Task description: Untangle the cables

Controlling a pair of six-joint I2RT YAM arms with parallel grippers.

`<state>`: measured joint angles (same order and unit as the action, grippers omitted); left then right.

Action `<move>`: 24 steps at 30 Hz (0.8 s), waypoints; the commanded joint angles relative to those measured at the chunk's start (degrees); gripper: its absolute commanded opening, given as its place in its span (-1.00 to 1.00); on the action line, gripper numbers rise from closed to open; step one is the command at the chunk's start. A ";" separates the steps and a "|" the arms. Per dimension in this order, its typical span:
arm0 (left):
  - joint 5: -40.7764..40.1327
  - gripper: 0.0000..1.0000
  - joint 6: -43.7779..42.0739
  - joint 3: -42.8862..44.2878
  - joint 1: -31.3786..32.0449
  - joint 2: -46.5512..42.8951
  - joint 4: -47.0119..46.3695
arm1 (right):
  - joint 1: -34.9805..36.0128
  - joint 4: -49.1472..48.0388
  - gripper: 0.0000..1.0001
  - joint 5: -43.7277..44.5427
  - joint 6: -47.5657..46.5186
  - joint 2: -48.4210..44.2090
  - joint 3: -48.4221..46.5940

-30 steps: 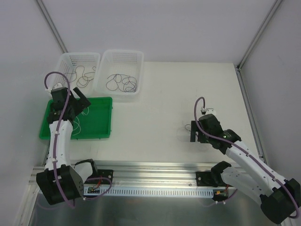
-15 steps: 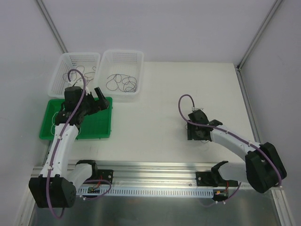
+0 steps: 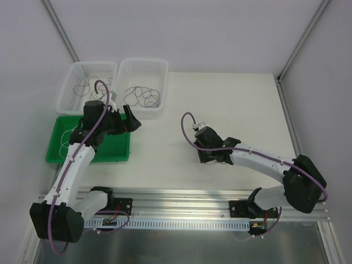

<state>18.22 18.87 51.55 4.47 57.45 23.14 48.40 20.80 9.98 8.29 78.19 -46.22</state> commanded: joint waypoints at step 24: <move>-26.14 0.88 16.66 -11.74 45.10 16.26 -28.20 | 4.42 -3.75 -0.99 -4.62 4.45 -22.38 0.95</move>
<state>-3.68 38.17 37.76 48.88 70.04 5.28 52.25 18.65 6.76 11.86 57.95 -45.04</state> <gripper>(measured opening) 0.946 0.015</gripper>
